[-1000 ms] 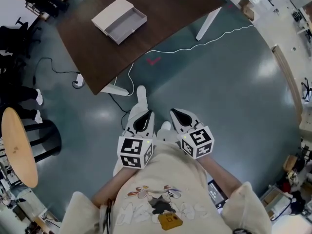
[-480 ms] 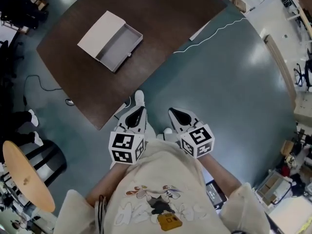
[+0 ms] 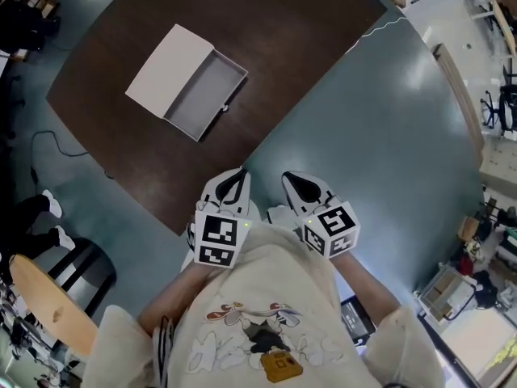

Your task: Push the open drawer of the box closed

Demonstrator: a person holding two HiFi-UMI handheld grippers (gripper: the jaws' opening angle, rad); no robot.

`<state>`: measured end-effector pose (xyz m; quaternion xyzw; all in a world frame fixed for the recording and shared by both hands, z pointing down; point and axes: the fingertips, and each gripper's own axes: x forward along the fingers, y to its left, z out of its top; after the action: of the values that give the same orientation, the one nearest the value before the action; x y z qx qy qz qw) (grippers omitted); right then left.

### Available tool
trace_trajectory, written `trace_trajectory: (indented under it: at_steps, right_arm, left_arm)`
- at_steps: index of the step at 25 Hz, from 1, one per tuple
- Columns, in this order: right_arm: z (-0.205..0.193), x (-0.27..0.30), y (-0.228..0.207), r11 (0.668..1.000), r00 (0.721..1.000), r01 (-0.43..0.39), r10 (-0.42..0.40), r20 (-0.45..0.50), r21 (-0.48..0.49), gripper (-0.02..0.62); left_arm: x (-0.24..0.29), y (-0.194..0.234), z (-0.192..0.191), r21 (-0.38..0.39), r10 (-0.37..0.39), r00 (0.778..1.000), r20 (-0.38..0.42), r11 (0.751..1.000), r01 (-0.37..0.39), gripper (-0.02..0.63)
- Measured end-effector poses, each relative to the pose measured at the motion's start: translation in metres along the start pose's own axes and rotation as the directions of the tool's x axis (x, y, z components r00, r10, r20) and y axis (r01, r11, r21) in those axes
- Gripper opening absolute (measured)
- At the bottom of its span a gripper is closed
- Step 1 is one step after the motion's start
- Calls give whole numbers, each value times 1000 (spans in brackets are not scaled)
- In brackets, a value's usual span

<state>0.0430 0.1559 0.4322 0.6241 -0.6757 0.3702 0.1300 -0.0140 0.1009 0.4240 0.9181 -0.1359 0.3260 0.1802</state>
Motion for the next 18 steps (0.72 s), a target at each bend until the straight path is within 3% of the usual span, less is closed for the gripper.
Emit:
trace_trajectory:
  at_steps: [10,15,18]
  right_arm:
    - [32,43,-4,998,999,9,-11,-35,-60,8]
    - [32,64,-16,984,998,-13,3,-58,-176,8]
    - [32,78,-18,970,997,-46,30,-70,-237,8]
  left_arm:
    - [21,26,9,-6,-51,998,-41,999,50,6]
    - [31,32,9,0,-31,998,-58,1000,31,5]
    - [30,42,6,-33,-3,998,-62,999,1,6]
